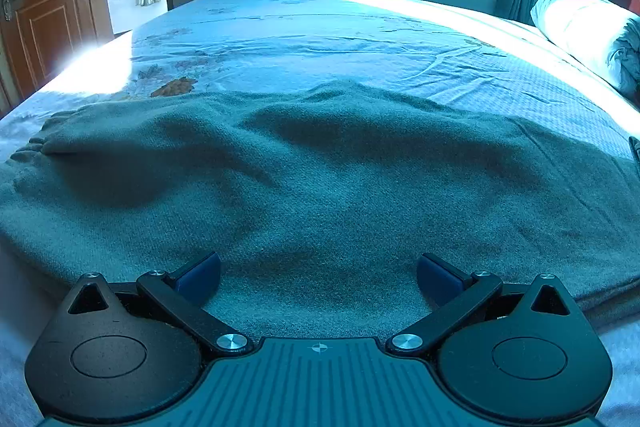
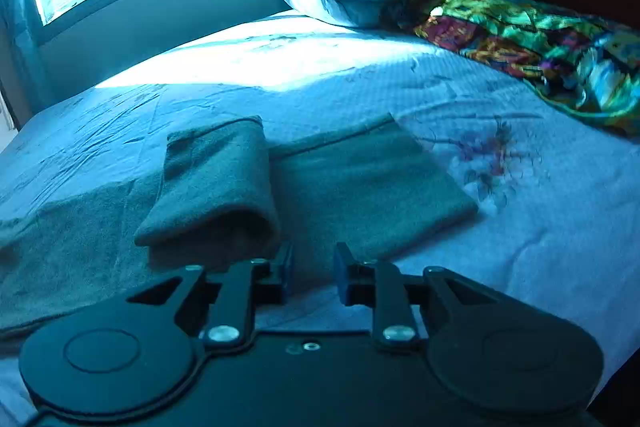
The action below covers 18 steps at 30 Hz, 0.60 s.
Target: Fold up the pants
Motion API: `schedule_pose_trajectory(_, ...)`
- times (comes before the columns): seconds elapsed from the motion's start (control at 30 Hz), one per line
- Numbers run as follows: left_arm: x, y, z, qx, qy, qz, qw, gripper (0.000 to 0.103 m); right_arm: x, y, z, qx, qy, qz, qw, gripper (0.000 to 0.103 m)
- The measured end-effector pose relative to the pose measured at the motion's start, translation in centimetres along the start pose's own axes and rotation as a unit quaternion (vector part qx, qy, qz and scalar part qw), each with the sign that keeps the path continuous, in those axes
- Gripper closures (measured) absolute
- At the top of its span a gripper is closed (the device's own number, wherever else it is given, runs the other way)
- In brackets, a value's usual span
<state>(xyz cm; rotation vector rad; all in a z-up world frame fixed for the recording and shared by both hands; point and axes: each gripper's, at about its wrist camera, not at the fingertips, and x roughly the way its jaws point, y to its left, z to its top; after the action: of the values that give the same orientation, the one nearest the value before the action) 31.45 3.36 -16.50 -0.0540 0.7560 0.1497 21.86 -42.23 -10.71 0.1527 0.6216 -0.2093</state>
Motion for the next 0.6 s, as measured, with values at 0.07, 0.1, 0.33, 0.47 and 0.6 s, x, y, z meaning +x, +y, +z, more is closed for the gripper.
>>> schedule_pose_trajectory(0.07,0.0,-0.2,0.0,0.0,0.0,0.003,1.0,0.0,0.2,2.2,0.8,-0.078,-0.014,0.002,0.997,0.089)
schedule_pose_trajectory(0.1,0.0,-0.2,0.0,-0.001,0.0,0.004,1.0,0.0,0.6,3.5,1.1,-0.124,-0.021,-0.003,0.992,0.085)
schedule_pose_trajectory(0.33,-0.4,0.7,0.5,-0.011,-0.002,0.015,0.9998,0.0,3.4,10.2,0.3,-0.383,-0.019,-0.035,0.923,0.061)
schedule_pose_trajectory(0.47,0.1,0.8,0.7,-0.004,0.003,0.018,0.9998,0.0,5.0,11.9,-0.9,-0.445,-0.016,-0.044,0.894,0.062)
schedule_pose_trajectory(0.6,0.3,0.6,0.6,0.0,0.003,0.02,0.9998,0.0,6.5,13.1,-1.5,-0.482,-0.029,-0.061,0.874,0.081)
